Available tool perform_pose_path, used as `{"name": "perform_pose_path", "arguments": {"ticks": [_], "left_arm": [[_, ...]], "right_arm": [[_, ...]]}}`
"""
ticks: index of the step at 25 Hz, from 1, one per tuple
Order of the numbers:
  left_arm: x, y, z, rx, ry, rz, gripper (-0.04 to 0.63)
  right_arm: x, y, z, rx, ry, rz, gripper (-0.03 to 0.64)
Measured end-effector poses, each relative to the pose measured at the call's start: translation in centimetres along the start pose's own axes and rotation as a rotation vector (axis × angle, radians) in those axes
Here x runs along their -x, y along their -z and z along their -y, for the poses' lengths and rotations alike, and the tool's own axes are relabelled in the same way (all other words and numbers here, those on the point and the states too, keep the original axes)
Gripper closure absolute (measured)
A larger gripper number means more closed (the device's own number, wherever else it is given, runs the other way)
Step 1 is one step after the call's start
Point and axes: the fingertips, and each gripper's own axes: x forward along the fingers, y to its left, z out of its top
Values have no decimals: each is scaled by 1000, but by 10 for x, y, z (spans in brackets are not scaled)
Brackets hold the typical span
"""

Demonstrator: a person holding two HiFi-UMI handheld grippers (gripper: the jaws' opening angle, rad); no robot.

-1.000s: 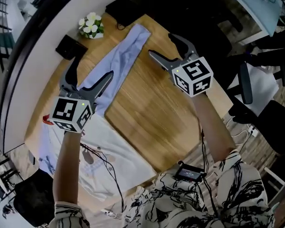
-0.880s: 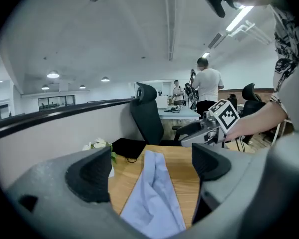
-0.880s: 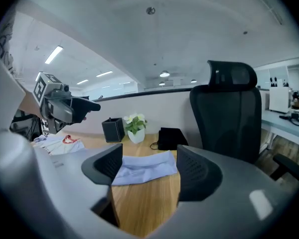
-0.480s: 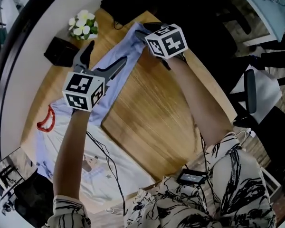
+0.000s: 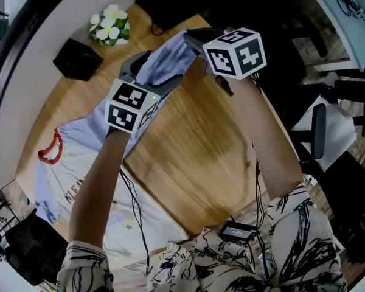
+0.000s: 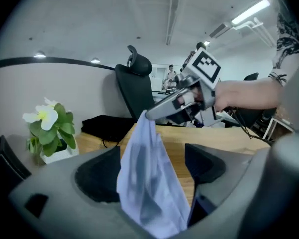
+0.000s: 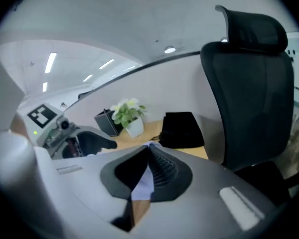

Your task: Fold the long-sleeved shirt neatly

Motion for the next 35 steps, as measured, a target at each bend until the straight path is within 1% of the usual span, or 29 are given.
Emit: {"name": "perform_pose_path", "arguments": {"ticks": [1, 2, 4, 5, 6, 7, 8, 10, 13, 17, 22, 24, 28, 31, 35], "left_arm": [[-2, 0, 0, 9, -7, -3, 209], [-3, 0, 1, 6, -22, -8, 255], [0, -1, 0, -42, -71, -19, 351], [4, -4, -1, -73, -101, -14, 425], [10, -9, -1, -95, -128, 2, 512], [18, -15, -2, -106, -150, 23, 554], [27, -21, -1, -110, -169, 47, 572], [49, -34, 1, -114, -199, 97, 580], [89, -52, 6, -107, -225, 179, 580], [157, -70, 10, -88, -246, 272, 581], [248, -73, 13, -70, -238, 345, 581], [285, -66, 13, -68, -246, 358, 581], [348, -46, 10, -78, -268, 353, 581], [390, -23, 6, -79, -290, 335, 581], [429, 3, 2, -42, -312, 354, 580]], "right_arm": [[8, -10, -8, 26, -11, 20, 598], [16, -20, -16, 54, -21, 39, 598], [31, -39, -34, 114, -42, 71, 598], [38, -48, -42, 142, -48, 85, 598], [43, -56, -50, 170, -49, 98, 598], [47, -64, -58, 199, -46, 109, 598], [51, -71, -65, 225, -44, 120, 598], [61, -85, -84, 249, -58, 153, 598], [79, -113, -125, 260, -109, 228, 598], [97, -150, -201, 314, -204, 311, 598], [105, -178, -300, 373, -300, 344, 598], [105, -184, -339, 395, -333, 348, 598], [101, -189, -405, 441, -366, 342, 598], [95, -188, -452, 455, -406, 338, 598], [77, -179, -503, 479, -453, 307, 598]]}}
